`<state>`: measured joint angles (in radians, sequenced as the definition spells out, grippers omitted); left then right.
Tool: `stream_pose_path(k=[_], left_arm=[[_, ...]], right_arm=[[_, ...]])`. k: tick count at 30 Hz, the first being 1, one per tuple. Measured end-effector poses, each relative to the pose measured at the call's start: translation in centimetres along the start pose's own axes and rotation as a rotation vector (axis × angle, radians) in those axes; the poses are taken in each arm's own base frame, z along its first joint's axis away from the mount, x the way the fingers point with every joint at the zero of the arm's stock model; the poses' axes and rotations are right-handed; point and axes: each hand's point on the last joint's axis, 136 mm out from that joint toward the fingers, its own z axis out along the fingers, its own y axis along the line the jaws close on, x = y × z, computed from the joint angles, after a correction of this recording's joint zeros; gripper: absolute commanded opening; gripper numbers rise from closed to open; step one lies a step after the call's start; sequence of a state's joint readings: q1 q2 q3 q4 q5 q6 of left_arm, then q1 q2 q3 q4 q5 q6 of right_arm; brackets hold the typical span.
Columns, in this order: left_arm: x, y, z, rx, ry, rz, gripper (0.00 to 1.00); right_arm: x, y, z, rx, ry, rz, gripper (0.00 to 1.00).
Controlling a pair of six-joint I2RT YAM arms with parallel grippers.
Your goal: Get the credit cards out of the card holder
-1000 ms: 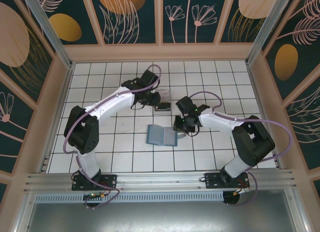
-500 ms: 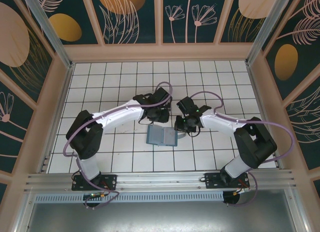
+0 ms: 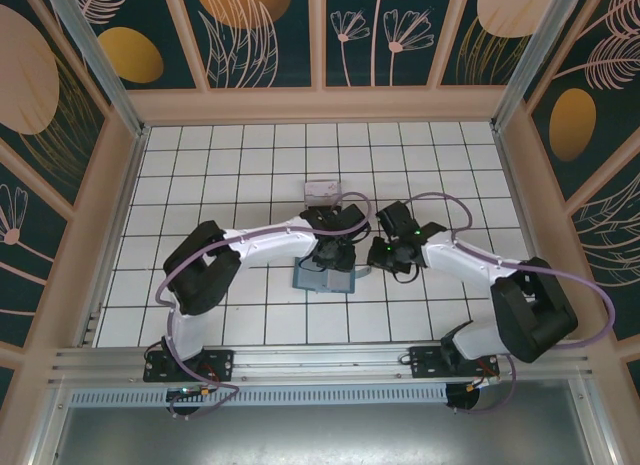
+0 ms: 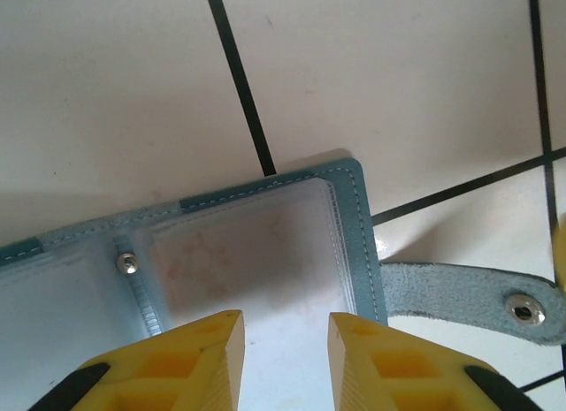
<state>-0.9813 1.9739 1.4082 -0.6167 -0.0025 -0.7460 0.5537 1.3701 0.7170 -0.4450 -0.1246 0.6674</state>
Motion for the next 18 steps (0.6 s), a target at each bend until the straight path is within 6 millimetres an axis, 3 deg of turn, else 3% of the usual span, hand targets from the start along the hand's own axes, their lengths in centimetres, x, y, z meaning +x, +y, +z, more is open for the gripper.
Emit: stream_pose_path(k=[5,12,18], left_arm=[[-0.1,-0.5,0.8,-0.041,-0.001,-0.005,0.37],[1.1,-0.9,1.9,-0.070,0.031,0.003,0.39],[1.0,-0.9,2.0,-0.079,0.027,-0.006,0.37]], right_arm=[[-0.2,-2.3,-0.6,0.009,-0.025,0.065,0.24],[-0.9,-2.2,-1.7,-0.022,-0.065,0.073,0.24],[-0.8,-2.2,-2.0,-0.031,-0.069,0.072,0.24]])
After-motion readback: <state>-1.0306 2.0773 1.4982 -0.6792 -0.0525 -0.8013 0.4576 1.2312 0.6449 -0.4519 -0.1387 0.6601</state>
